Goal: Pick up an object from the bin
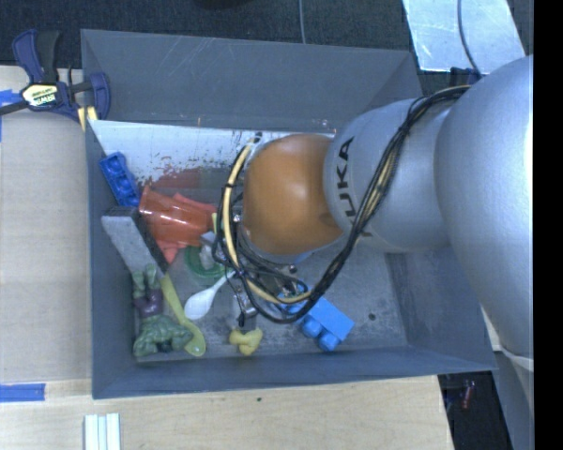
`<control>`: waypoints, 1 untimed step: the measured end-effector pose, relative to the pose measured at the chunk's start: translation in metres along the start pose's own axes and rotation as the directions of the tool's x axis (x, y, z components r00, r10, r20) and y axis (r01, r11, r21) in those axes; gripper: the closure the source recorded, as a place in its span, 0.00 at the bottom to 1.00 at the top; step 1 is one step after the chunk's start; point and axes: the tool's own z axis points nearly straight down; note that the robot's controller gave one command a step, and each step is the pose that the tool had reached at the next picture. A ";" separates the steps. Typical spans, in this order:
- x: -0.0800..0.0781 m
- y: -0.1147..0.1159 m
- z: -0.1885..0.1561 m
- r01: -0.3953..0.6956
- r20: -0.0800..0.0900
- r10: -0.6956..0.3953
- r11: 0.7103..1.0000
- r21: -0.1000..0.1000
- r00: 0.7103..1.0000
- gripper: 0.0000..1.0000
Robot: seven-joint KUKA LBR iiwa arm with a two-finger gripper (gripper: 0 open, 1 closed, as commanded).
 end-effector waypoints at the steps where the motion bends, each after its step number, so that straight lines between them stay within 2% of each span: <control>1: -0.038 0.006 0.007 0.013 -0.005 -0.013 1.000 0.001 1.000 0.00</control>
Offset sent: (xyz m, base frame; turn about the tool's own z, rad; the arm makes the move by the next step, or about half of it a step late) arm 0.0029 -0.0035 -0.0172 -0.1280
